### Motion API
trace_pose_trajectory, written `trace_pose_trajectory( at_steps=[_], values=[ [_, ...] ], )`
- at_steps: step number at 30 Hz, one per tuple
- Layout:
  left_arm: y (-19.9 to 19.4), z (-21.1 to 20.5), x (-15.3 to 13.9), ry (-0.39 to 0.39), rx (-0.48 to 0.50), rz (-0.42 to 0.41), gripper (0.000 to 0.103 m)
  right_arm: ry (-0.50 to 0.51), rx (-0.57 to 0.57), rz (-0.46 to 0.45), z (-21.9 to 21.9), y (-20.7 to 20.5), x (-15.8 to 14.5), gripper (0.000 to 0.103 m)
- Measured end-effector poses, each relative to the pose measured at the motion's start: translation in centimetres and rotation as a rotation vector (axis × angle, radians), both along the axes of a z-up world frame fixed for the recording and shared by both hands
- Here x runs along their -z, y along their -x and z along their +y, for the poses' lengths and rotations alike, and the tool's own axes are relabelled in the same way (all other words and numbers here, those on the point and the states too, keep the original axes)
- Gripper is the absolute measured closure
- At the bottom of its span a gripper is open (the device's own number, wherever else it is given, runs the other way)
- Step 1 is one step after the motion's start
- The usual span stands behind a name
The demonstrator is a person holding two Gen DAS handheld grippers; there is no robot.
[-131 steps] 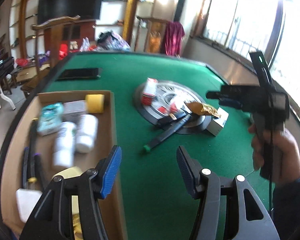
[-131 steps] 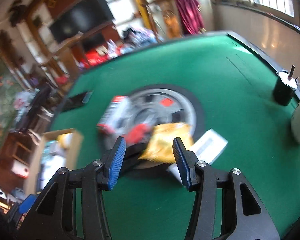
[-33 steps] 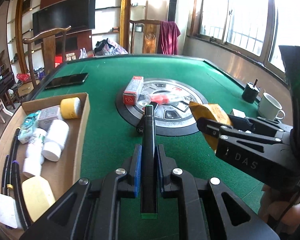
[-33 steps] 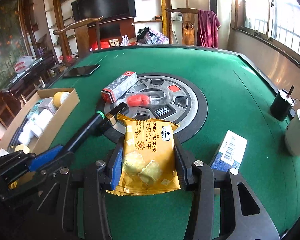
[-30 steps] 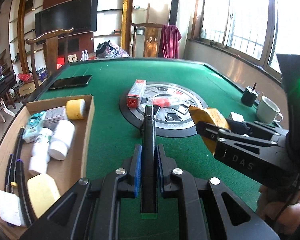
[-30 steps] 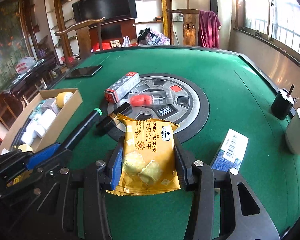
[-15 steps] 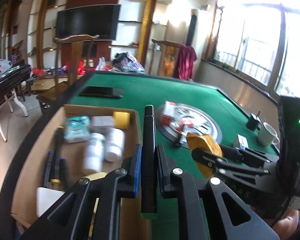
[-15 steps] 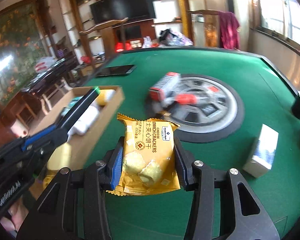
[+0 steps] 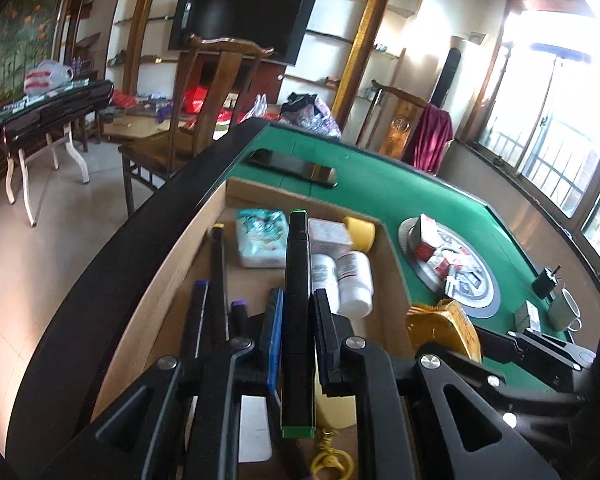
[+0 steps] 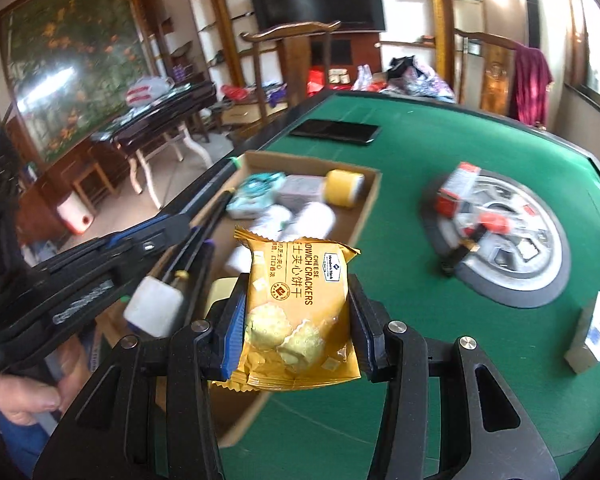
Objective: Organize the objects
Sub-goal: 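Carry the cracker bag and black marker over the tray with both grippers, then open both grippers to drop the cracker bag and marker into the tray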
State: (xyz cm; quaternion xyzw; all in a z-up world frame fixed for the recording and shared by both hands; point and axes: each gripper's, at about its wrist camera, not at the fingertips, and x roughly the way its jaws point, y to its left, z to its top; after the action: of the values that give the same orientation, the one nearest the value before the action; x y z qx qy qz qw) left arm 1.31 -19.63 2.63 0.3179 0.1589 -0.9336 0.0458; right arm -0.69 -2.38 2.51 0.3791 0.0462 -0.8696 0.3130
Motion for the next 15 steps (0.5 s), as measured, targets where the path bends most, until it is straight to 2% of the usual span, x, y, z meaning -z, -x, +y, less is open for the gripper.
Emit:
trace_pose_trajectory(
  at_steps=[7, 15],
  values=[
    [1.0, -1.1, 1.9, -0.044, -0.019, -0.050, 0.090, -0.047, -0.012, -0.058, -3.1, 1.2, 2.5, 0.058],
    [1.1, -1.8, 2.6, -0.066, -0.033, -0.057, 0.090, -0.080, 0.012, -0.057, -4.9, 2.6, 3.5, 0.058]
  ],
)
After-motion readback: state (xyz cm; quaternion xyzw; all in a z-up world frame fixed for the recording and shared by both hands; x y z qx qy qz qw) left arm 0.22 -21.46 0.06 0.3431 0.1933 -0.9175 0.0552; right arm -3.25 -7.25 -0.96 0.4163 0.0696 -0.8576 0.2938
